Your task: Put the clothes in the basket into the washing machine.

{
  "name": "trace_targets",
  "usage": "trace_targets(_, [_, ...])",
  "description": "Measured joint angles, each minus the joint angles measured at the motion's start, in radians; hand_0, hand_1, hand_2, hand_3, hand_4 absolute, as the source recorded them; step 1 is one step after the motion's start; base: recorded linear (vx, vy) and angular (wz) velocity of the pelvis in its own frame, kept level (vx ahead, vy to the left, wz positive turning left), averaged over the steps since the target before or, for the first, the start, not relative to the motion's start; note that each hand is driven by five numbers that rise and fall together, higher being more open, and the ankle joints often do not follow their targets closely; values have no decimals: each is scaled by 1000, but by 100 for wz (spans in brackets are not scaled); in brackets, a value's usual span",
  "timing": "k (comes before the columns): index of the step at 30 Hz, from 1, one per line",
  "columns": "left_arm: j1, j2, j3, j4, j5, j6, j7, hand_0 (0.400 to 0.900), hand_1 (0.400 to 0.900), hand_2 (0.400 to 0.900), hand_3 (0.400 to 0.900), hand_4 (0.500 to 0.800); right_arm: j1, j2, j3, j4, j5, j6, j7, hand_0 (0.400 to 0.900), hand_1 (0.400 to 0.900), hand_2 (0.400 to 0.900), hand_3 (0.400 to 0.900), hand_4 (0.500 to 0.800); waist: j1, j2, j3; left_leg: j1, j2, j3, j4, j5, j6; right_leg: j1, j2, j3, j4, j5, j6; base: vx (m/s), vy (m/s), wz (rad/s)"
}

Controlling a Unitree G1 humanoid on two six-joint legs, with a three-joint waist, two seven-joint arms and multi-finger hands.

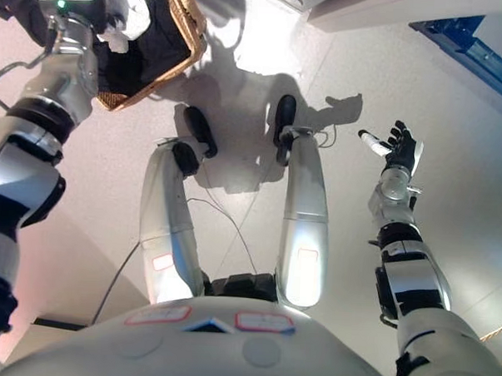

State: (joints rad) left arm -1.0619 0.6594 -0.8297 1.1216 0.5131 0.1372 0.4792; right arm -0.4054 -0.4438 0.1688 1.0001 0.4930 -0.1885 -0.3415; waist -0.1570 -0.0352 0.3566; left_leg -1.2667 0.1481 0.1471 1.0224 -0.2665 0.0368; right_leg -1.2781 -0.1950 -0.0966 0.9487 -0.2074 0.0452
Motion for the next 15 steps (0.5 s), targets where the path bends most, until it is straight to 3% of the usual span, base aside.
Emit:
trace_targets(4, [-1,1,-4,0,1,15,6,900,900,900,900,800,1,1,2,-7,38,-13,0,900,900,900,900,800,0,-1,-15,-41,8,10,28,-12,3,-44,3,13,14,-3,-1,26,44,-16])
trace_targets(5, [0,1,-4,0,1,16,7,698,698,698,698,679,2,1,2,-4,43,-13,0,900,900,900,900,800,0,0,-22,-54,8,10,32,-12,4,-56,4,17,14,-1,-1,38,33,-8])
trace_targets(6, [0,1,-3,0,1,16,8,635,635,635,635,641,2,1,2,-1,49,-13,0,900,900,900,900,800,0,-1,-25,-61,9,12,36,-14,7,-63,6,19,14,1,0,40,28,-2])
trace_targets(7, [0,1,-3,1,1,17,8,414,414,414,414,508,2,1,2,1,58,-13,0,900,900,900,900,800,0,-1,-25,-62,9,14,38,-13,15,-63,7,21,14,4,-3,37,17,1])
trace_targets(15, [-51,0,-5,0,0,13,3,400,400,400,400,500,1,1,0,-5,68,-21,2,900,900,900,900,800,-10,-2,-30,-58,3,20,35,-17,25,-59,1,23,9,8,1,15,1,3])
